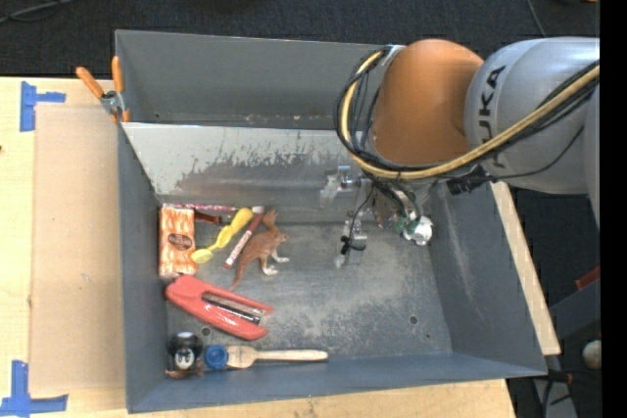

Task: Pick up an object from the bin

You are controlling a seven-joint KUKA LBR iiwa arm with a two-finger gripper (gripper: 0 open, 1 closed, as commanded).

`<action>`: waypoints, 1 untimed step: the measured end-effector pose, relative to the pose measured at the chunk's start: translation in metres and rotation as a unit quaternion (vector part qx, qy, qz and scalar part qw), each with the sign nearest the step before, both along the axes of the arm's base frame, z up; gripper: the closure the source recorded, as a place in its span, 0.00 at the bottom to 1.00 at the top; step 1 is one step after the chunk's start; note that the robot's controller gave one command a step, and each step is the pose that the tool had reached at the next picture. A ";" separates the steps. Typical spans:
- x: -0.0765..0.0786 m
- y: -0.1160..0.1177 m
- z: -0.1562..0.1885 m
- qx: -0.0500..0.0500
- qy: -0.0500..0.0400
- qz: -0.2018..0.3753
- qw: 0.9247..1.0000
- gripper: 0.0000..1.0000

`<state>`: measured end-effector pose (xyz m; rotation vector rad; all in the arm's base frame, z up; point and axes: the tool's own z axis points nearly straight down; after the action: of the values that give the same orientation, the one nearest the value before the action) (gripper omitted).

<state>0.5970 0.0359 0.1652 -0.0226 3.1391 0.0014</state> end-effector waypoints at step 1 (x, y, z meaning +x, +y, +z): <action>0.019 0.024 -0.045 0.001 -0.002 -0.033 0.999 0.00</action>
Offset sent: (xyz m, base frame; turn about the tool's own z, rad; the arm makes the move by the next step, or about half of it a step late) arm 0.0138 0.0690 -0.0794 0.0514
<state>0.6161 0.0601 0.1205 0.0821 3.1345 0.0036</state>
